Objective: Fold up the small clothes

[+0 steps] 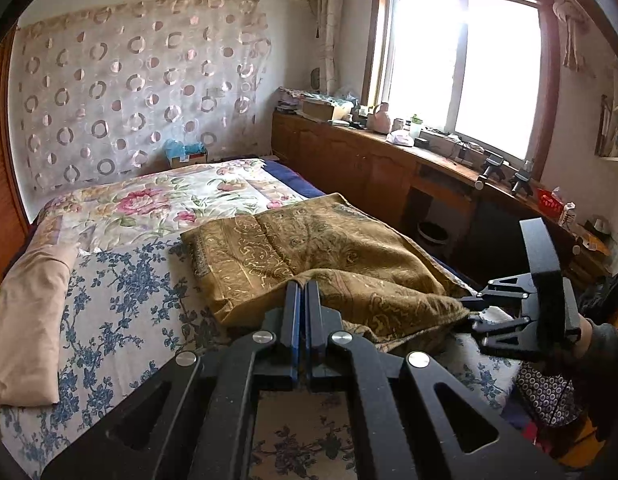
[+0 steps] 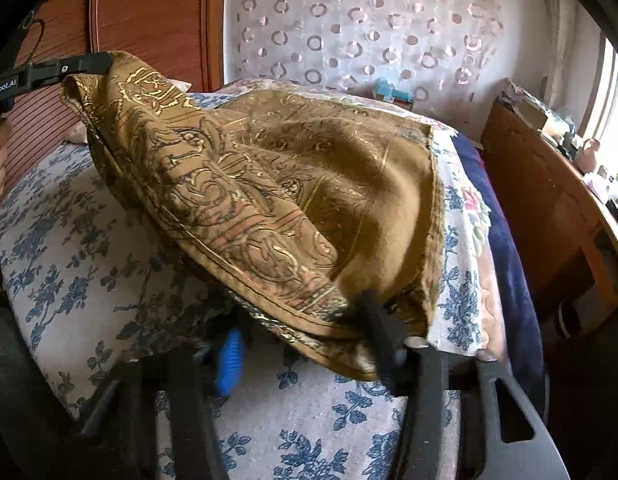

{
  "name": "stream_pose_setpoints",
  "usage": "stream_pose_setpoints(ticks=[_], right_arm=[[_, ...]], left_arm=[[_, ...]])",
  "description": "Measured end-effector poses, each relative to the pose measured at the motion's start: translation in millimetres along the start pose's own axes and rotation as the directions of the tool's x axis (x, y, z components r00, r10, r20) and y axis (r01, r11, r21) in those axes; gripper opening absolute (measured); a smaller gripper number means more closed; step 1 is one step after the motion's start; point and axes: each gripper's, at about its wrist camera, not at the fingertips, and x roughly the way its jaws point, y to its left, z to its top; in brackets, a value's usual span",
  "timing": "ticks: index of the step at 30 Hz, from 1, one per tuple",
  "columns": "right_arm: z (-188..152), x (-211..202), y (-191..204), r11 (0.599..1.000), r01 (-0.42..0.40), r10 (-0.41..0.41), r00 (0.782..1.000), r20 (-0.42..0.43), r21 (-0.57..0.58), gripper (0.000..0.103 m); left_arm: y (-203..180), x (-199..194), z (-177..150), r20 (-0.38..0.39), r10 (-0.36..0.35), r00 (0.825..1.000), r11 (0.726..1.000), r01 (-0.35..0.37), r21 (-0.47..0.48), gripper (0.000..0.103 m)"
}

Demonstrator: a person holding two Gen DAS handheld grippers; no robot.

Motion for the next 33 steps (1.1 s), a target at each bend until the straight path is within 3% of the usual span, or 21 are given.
stream_pose_setpoints(ticks=[3, 6, 13, 20, 33], right_arm=[[2, 0, -6, 1.000, 0.002, -0.002, 1.000, 0.012, 0.009, 0.015], [5, -5, -7, 0.999, -0.002, 0.000, 0.999, 0.051, 0.033, 0.010], [21, -17, -12, 0.997, -0.002, -0.010, 0.988, 0.153, 0.081, 0.006], [64, -12, -17, 0.998, 0.003, -0.018, 0.971, 0.239, 0.066, 0.005], [98, 37, -39, 0.998, 0.005, -0.020, 0.967, 0.254, 0.062, 0.005]], left_arm=[[-1, 2, -2, -0.004, 0.024, 1.000, 1.000, -0.024, 0.012, 0.002], [-1, 3, -2, -0.002, 0.042, 0.999, 0.999, -0.042, 0.021, 0.002], [10, 3, 4, 0.003, 0.060, 0.998, 0.998, -0.060, 0.017, 0.002], [33, 18, 20, 0.006, 0.069, 0.998, 0.998, -0.069, -0.007, 0.002], [67, 66, 50, -0.030, 0.070, 0.997, 0.997, -0.071, -0.029, 0.002]])
